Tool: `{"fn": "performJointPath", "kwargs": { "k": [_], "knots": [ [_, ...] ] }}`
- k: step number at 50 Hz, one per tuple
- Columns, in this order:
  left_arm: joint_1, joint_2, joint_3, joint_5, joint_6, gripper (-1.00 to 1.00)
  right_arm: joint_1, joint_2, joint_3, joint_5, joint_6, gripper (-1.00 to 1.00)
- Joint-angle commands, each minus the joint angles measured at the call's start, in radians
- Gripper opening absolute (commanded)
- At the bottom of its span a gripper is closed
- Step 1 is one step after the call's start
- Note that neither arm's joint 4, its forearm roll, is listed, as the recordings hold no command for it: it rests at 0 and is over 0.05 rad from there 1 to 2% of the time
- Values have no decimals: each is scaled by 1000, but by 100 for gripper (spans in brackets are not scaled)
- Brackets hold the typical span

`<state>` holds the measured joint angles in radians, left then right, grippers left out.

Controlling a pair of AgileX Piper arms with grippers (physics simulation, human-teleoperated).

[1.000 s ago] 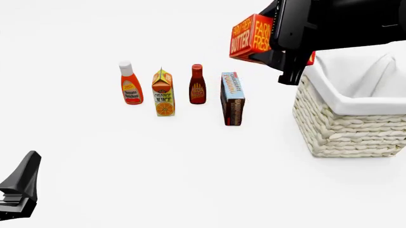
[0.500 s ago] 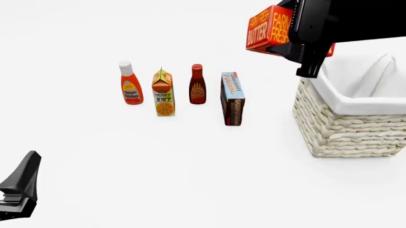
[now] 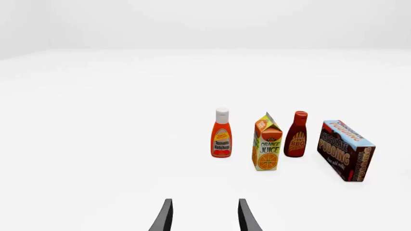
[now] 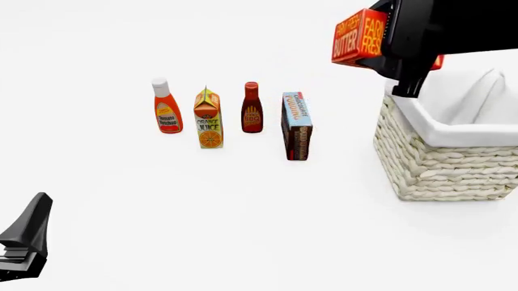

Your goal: Pick the butter and place it in the basket.

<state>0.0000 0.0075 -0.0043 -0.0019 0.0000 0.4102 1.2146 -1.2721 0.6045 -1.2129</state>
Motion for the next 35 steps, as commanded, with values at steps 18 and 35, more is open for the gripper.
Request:
{"fn": "performJointPath", "kwargs": {
  "k": [18, 35],
  "knots": [
    [0, 0, 0, 0, 0, 100, -128, 18, -3, -46, -37, -100],
    [0, 0, 0, 0, 0, 100, -170, 24, -19, -31, -32, -100]
  ]
}}
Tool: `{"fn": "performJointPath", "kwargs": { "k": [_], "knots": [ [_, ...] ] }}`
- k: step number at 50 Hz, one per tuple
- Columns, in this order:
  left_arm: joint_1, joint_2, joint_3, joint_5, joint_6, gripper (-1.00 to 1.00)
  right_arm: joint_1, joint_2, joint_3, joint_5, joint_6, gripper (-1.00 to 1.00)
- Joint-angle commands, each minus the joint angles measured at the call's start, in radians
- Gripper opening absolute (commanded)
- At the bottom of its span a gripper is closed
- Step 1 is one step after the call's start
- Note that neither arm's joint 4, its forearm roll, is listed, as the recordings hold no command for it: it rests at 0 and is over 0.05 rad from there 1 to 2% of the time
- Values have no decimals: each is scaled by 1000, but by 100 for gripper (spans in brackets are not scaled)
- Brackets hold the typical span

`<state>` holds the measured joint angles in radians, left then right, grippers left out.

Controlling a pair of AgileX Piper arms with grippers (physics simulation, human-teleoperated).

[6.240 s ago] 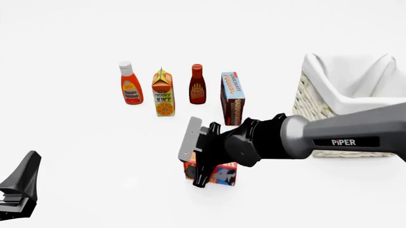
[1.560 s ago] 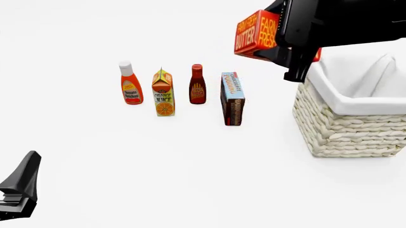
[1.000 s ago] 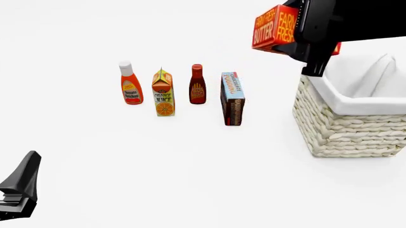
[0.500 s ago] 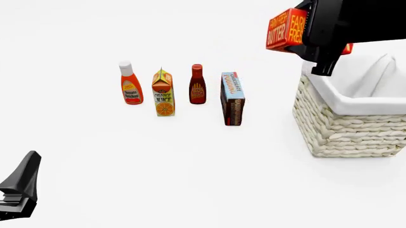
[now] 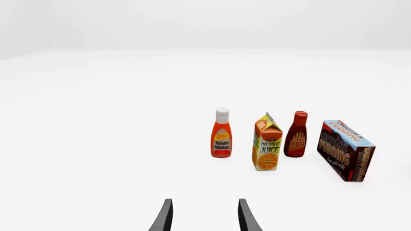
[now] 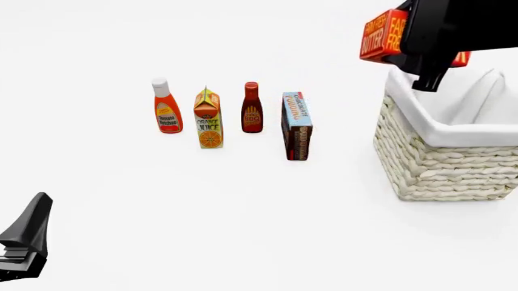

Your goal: Pick the butter and place it in the basket.

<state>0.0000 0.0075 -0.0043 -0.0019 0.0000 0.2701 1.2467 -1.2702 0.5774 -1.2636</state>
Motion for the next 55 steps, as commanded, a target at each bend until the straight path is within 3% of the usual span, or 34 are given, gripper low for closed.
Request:
{"fn": "performJointPath", "kwargs": {
  "k": [1, 17, 55],
  "knots": [
    [0, 0, 0, 0, 0, 100, -36, -4, -21, -7, 17, -100],
    [0, 0, 0, 0, 0, 100, -75, 0, -53, 58, 30, -100],
    [0, 0, 0, 0, 0, 100, -172, 6, -68, 107, 53, -100]
  ]
}}
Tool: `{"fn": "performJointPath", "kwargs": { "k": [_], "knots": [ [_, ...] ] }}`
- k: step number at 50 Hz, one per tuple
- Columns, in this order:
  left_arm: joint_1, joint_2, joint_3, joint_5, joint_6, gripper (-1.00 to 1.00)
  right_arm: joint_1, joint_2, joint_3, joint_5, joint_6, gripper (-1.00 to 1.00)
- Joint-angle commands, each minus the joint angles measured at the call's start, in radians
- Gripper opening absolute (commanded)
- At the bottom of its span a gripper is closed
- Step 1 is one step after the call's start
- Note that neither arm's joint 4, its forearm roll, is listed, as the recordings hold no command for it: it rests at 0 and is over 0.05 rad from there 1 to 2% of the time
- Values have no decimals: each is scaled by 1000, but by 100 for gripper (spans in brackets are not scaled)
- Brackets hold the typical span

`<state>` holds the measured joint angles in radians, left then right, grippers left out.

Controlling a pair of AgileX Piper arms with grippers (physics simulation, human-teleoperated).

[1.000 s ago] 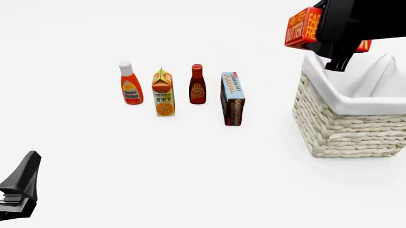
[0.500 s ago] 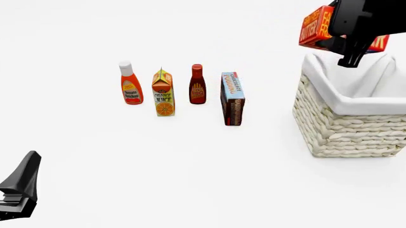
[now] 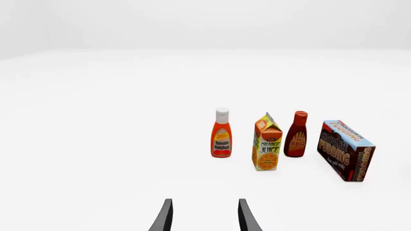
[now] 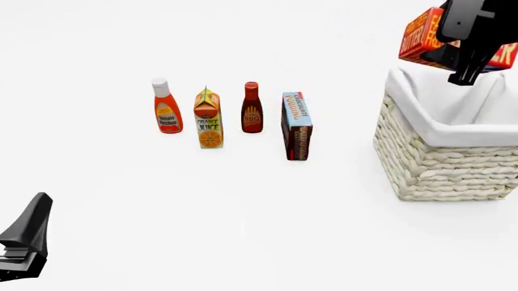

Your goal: Pick the butter and place it in the basket.

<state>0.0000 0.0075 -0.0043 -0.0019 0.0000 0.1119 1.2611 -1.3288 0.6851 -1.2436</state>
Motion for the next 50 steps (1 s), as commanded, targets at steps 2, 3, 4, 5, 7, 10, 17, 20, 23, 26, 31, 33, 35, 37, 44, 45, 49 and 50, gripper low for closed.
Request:
{"fn": "performJointPath", "kwargs": {
  "k": [2, 3, 4, 5, 7, 10, 17, 20, 23, 26, 31, 33, 35, 37, 44, 45, 49, 50],
  "knots": [
    [0, 0, 0, 0, 0, 100, -18, -3, -5, -5, 32, -100],
    [0, 0, 0, 0, 0, 100, -17, -3, -4, -2, 34, -100],
    [0, 0, 0, 0, 0, 100, -19, -2, -1, -1, 32, -100],
    [0, 0, 0, 0, 0, 100, -19, 2, 0, -6, 33, -100],
    [0, 0, 0, 0, 0, 100, -17, 11, -3, -7, 38, -100],
    [0, 0, 0, 0, 0, 100, -15, 16, 2, -5, 41, -100],
    [0, 0, 0, 0, 0, 100, -21, 35, -3, 0, 43, -100],
    [0, 0, 0, 0, 0, 100, -24, 39, -9, 6, 46, -100],
    [0, 0, 0, 0, 0, 100, -27, 41, -9, 10, 45, -100],
    [0, 0, 0, 0, 0, 100, -28, 44, -4, 10, 44, -100],
    [0, 0, 0, 0, 0, 100, -41, 61, -1, -9, 33, -100],
    [0, 0, 0, 0, 0, 100, -43, 63, 2, -11, 33, -100],
    [0, 0, 0, 0, 0, 100, -50, 67, 2, -16, 31, -100],
    [0, 0, 0, 0, 0, 100, -54, 69, 3, -20, 31, -100],
    [0, 0, 0, 0, 0, 100, -68, 66, 15, -22, 28, -100],
    [0, 0, 0, 0, 0, 100, -71, 68, 17, -26, 27, -100],
    [0, 0, 0, 0, 0, 100, -82, 67, 30, -34, 21, -100],
    [0, 0, 0, 0, 0, 100, -85, 68, 30, -35, 21, -100]
  ]
}}
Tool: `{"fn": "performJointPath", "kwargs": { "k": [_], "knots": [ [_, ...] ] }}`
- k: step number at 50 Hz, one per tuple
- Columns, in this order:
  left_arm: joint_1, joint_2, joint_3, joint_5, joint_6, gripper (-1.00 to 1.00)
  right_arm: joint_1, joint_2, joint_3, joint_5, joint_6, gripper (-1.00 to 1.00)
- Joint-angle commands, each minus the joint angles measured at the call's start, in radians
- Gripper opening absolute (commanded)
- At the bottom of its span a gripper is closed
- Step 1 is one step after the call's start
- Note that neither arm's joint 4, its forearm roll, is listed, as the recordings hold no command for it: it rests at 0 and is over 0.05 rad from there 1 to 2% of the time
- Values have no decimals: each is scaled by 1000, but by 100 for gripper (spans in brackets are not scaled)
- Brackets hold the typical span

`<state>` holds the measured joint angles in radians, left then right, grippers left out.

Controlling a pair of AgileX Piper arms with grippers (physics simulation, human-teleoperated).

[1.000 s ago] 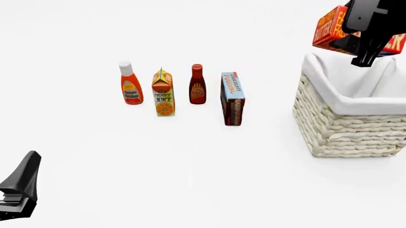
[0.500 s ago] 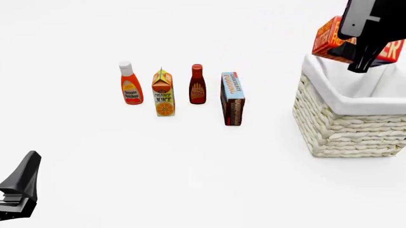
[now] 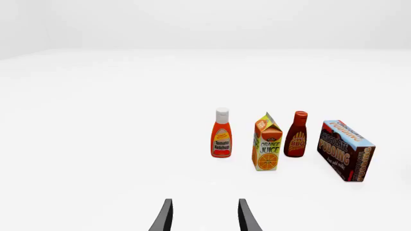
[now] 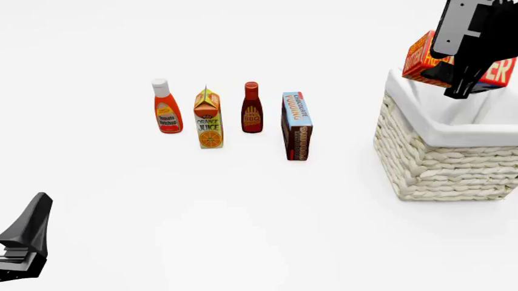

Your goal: Pick the butter and place it in the basket.

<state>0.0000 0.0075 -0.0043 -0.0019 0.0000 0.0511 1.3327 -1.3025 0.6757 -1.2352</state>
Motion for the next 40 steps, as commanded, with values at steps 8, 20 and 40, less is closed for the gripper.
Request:
{"fn": "performJointPath", "kwargs": {
  "k": [8, 20, 40],
  "knots": [
    [0, 0, 0, 0, 0, 100, -42, 1, -9, -20, 9, -100],
    [0, 0, 0, 0, 0, 100, -64, 29, -14, -40, 7, -100],
    [0, 0, 0, 0, 0, 100, -96, 60, -10, -53, 13, -100]
  ]
}}
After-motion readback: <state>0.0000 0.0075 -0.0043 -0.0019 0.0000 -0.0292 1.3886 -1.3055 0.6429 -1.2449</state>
